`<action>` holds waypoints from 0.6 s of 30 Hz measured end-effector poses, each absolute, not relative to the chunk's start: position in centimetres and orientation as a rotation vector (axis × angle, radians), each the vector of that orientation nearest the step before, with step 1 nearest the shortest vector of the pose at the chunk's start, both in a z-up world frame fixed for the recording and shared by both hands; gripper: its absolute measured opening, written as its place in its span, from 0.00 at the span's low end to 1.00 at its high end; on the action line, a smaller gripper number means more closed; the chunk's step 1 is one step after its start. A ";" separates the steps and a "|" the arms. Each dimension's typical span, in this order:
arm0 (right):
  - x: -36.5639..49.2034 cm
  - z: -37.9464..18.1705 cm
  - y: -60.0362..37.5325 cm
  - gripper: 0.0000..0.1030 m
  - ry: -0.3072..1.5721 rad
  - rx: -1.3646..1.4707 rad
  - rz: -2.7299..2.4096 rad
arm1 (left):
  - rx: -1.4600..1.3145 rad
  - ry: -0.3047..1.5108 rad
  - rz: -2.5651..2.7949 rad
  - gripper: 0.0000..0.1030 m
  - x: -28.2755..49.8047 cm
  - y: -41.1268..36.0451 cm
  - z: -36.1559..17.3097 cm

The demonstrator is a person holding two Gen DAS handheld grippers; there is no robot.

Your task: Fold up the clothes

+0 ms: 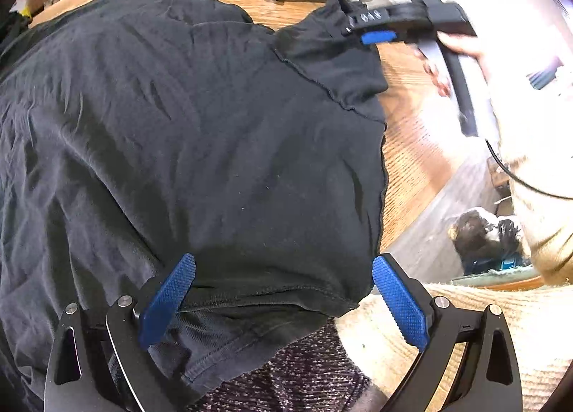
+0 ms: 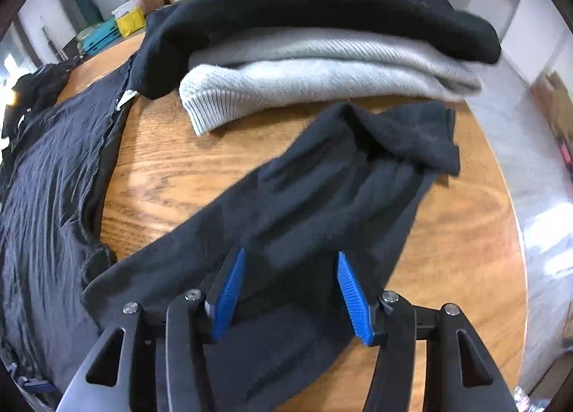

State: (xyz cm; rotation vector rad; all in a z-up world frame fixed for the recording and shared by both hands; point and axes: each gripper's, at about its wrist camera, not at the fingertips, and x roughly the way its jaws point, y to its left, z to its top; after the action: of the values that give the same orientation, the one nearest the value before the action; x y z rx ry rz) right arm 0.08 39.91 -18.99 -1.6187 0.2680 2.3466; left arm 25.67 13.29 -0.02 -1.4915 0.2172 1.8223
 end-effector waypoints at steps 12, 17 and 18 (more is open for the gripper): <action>4.9 -16.0 44.8 0.50 0.568 -1.474 2.331 | -1.489 0.160 1.804 0.96 20.6 14.0 -0.4; 4.9 -13.9 49.3 0.51 0.603 -1.321 2.278 | -1.493 0.144 1.801 0.96 17.3 13.3 -1.3; 4.2 -13.9 49.6 0.53 0.565 -1.322 2.269 | -1.493 0.139 1.799 0.96 15.6 13.3 -2.0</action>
State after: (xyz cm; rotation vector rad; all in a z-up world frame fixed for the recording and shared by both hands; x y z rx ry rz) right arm 4.20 49.57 -13.90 -1.3218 0.5654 2.2692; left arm 15.55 13.29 -2.02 -1.4932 0.1390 1.7992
